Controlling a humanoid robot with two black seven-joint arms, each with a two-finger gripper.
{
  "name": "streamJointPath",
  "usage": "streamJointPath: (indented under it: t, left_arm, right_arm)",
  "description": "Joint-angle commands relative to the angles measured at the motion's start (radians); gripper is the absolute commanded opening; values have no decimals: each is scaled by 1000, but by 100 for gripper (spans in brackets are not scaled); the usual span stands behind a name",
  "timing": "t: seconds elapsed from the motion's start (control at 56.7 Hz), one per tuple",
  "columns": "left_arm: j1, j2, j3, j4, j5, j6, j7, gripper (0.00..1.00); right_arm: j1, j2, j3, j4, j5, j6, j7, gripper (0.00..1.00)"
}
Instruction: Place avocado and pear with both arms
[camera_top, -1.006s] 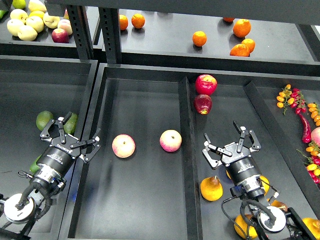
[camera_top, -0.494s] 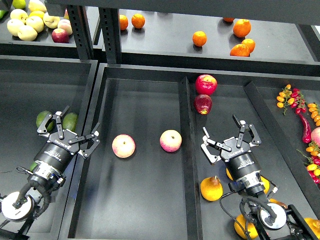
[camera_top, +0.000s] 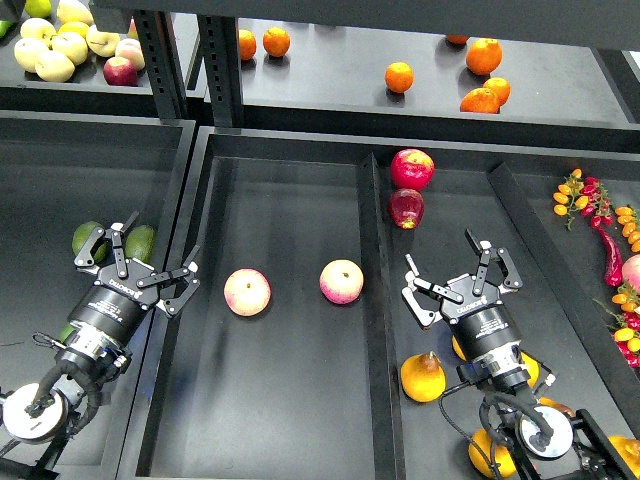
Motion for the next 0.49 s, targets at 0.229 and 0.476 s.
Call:
streamJointPath:
  t: [0.229,0.476]
  left_arm:
    - [0,0,20,-2,0,0,0,100]
    - [2,0,28,-2,0,0,0,100]
  right_arm:
    - [0,0,0,11,1,0,1,100]
    - [-1,0,4,11,-2,0,1,100]
